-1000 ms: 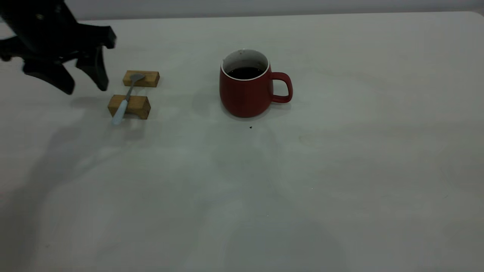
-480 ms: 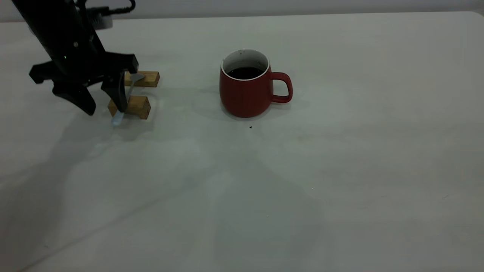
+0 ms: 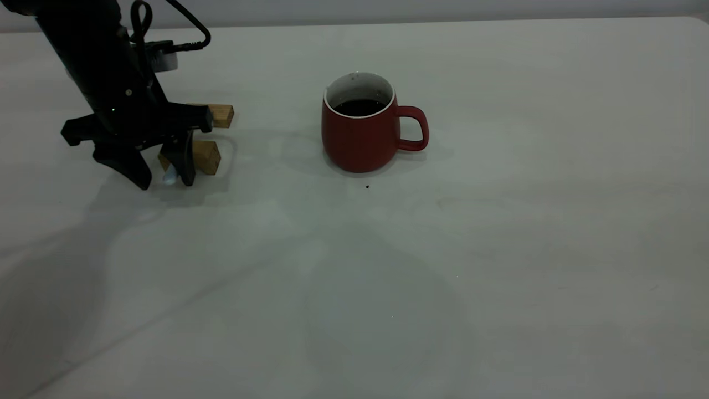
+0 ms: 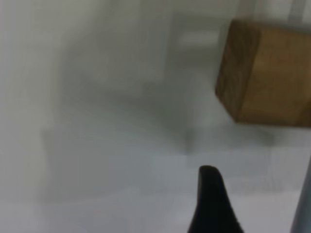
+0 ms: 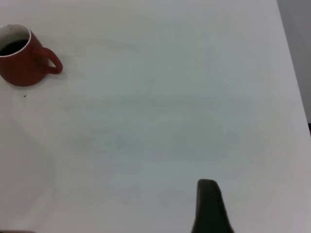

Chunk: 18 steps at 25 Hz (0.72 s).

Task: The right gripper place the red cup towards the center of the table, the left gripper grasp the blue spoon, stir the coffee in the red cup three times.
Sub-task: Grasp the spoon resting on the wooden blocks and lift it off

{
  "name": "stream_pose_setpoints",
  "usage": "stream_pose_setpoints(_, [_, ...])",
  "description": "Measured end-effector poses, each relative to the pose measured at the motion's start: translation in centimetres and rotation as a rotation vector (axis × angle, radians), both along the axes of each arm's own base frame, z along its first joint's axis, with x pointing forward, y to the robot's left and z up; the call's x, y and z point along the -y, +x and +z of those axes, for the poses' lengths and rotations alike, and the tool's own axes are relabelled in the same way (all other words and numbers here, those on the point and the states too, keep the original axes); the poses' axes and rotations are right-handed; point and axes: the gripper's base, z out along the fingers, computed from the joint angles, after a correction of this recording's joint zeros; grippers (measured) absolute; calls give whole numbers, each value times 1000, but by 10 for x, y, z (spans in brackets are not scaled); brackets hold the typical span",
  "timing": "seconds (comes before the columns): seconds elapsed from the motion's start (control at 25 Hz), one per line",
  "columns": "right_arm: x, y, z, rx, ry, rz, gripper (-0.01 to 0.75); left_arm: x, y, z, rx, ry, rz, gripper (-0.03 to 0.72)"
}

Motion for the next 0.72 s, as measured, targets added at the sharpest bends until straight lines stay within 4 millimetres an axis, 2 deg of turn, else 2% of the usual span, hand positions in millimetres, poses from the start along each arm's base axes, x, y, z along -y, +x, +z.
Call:
stream_pose_setpoints(0.16, [0,0,0,0,0,0,552,2,2,-1,2,-14,17,460])
stream_pose_setpoints(0.28, [0,0,0,0,0,0,552,2,3,0,3,-24,30,341])
stream_pose_setpoints(0.4, [0,0,0,0,0,0,552,3,4,0,-1,-26,32,170])
stream_pose_setpoints(0.44, [0,0,0,0,0,0,552,3,3,0,-7,-25,32,144])
stream_pose_setpoints(0.6, [0,0,0,0,0,0,552,4,5,12,-47,-29,27,146])
stream_pose_setpoints(0.72, [0,0,0,0,1,-1,552,7,10,41,-50,-58,40,146])
